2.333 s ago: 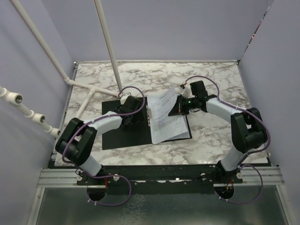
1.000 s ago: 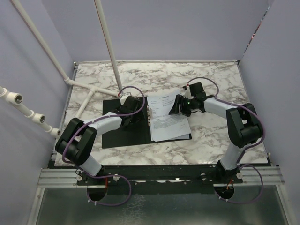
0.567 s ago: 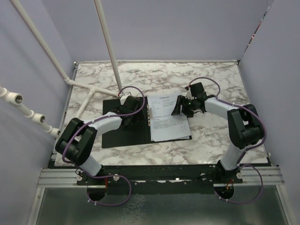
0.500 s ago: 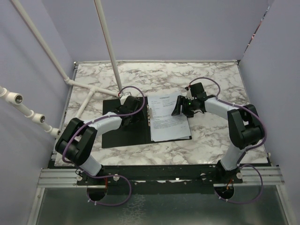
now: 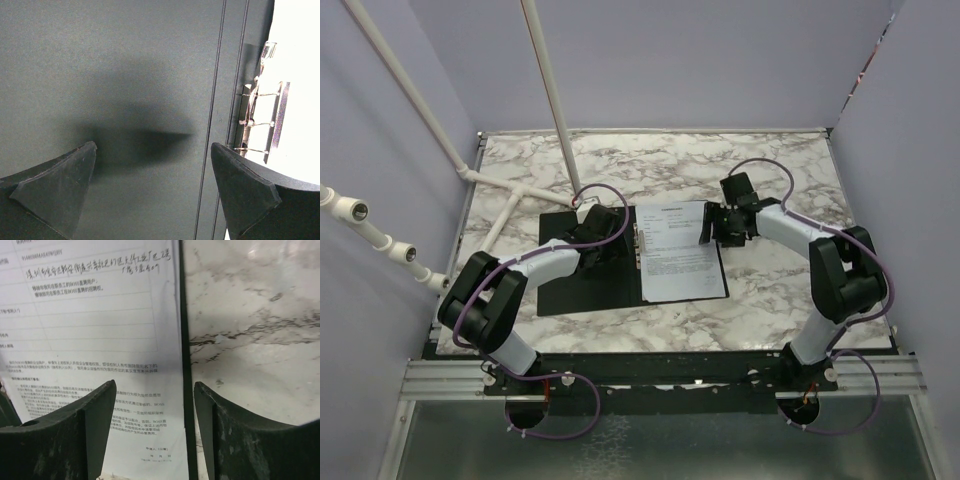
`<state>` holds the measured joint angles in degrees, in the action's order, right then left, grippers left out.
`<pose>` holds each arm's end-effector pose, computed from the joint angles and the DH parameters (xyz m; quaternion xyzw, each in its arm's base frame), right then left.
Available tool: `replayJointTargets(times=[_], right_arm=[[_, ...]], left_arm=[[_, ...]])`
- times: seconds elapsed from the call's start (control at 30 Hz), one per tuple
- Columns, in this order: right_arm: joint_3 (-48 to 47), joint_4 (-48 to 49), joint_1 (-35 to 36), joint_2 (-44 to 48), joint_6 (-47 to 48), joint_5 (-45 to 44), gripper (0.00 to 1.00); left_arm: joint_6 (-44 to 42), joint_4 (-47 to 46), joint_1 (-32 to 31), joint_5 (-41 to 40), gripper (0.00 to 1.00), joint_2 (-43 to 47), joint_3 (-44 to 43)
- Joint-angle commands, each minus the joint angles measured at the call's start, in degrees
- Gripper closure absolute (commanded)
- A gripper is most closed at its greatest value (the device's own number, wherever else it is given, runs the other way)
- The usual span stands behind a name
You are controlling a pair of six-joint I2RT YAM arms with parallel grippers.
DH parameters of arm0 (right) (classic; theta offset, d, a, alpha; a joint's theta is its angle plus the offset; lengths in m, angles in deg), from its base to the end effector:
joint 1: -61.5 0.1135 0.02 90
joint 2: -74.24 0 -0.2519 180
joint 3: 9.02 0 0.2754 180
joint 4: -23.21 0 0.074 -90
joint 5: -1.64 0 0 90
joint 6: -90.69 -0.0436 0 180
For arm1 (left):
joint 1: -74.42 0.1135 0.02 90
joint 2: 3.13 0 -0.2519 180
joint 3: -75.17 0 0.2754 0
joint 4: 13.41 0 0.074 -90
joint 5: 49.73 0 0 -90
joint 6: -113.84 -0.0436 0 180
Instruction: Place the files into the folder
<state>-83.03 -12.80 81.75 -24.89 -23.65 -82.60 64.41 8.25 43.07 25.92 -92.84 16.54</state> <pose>0.3419 0.1308 0.1425 0.0220 0.9670 0.1395 0.2119 0.2831 -0.1598 0.1307 -0.1153 0.9339 -0.0903 0.3261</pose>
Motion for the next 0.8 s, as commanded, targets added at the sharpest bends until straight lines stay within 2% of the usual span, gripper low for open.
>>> replayJointTargets(times=[0.0, 0.23, 0.77], right_arm=[[-2.50, -2.27, 0.09, 1.69, 0.61, -8.69, 0.31], [-4.94, 1.08, 0.12, -1.35, -0.80, -3.21, 0.31], [-9.90, 2.21, 0.14, -9.20, -0.71, -5.12, 0.31]], left_arm=[[0.29, 1.12, -0.20, 3.17, 0.01, -1.20, 2.16], [0.13, 0.76, -0.29, 3.10, 0.01, -1.52, 2.36], [-0.19, 0.84, -0.47, 3.02, 0.01, -1.50, 2.44]])
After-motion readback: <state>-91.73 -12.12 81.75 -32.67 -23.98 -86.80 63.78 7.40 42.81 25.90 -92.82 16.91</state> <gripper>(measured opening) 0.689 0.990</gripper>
